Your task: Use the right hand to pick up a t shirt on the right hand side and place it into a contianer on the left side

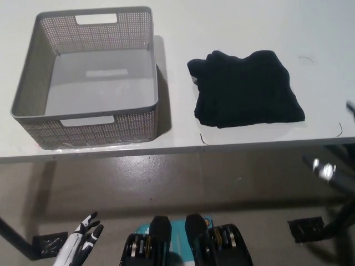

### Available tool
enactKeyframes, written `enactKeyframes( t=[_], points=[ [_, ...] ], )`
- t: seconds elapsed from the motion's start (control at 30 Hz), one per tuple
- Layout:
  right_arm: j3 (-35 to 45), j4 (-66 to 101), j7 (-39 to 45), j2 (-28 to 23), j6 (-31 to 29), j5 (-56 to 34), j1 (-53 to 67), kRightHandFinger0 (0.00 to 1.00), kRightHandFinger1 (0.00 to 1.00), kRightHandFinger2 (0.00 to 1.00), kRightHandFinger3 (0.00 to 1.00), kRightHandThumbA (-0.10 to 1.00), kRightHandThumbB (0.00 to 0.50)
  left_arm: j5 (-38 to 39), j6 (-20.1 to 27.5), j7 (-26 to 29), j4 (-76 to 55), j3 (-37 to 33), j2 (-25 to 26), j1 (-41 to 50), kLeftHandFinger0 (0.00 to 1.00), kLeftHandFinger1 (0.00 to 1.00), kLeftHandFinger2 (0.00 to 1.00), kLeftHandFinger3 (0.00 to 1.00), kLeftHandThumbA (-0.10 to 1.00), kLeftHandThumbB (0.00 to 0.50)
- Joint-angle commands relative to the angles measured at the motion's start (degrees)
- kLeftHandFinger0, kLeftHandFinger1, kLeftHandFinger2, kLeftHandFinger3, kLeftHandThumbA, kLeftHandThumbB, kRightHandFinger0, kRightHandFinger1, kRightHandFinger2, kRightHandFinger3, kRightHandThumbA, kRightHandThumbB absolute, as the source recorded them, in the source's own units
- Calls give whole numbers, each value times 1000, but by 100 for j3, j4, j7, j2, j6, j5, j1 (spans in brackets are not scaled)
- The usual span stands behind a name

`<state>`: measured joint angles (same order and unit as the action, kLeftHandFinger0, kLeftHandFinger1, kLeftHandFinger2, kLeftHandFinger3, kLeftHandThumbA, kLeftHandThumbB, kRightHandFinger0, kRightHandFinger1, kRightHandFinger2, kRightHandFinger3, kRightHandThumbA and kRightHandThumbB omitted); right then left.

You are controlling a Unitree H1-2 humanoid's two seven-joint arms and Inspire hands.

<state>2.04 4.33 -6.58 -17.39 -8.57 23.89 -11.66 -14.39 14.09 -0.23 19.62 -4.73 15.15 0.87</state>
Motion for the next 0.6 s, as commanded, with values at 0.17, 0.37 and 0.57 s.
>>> enactKeyframes(
  t=[0.17, 0.37, 0.57],
  points=[
    [-90, -340, 87, -163, 763, 629, -1155, 1000, 1000, 1000, 1000, 969, 489, -133, 212, 109, -101, 24, 93, -86, 895, 846, 948, 1000, 1000, 395],
    [-250, -813, 35, -190, 875, 850, -1490, 1000, 1000, 1000, 1000, 923, 496, -106, 255, 99, -67, 36, 70, -121, 864, 834, 936, 1000, 1000, 408],
    [-643, -1500, 328, -281, 1180, 1007, -1797, 1000, 1000, 1000, 1000, 1000, 500, -125, 231, 81, -86, 29, 81, -113, 892, 842, 941, 1000, 1000, 394]
  ],
)
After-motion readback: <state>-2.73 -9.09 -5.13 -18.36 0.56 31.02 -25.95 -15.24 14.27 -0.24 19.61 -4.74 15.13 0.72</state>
